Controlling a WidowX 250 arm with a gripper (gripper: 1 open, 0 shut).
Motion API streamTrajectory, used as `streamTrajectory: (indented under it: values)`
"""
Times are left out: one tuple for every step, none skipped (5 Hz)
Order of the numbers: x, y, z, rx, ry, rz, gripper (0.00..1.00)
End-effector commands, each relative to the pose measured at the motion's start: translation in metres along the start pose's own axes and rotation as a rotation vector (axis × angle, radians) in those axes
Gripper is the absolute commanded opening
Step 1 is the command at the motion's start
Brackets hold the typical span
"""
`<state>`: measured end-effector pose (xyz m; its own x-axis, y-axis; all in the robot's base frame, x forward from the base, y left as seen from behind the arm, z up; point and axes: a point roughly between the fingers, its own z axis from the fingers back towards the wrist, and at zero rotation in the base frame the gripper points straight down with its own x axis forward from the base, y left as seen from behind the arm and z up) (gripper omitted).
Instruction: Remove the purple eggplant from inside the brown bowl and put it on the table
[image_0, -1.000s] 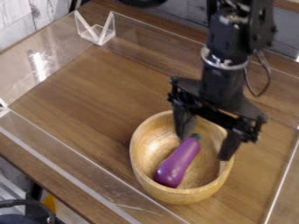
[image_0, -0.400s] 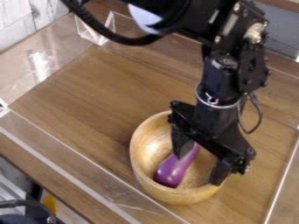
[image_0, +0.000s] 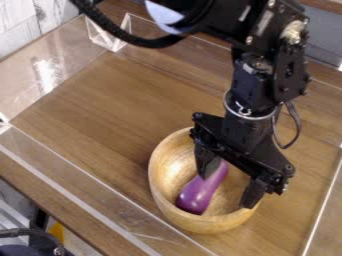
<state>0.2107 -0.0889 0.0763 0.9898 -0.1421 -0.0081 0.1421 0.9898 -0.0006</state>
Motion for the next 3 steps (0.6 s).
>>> streamTrajectory:
  values:
    - [0.011, 0.002, 0.01, -0.012, -0.035, 0.0, 1.0]
    - [0.007, 0.008, 0.002, -0.013, -0.03, 0.034, 1.0]
    - [0.003, 0.016, -0.005, -0.013, -0.036, 0.067, 1.0]
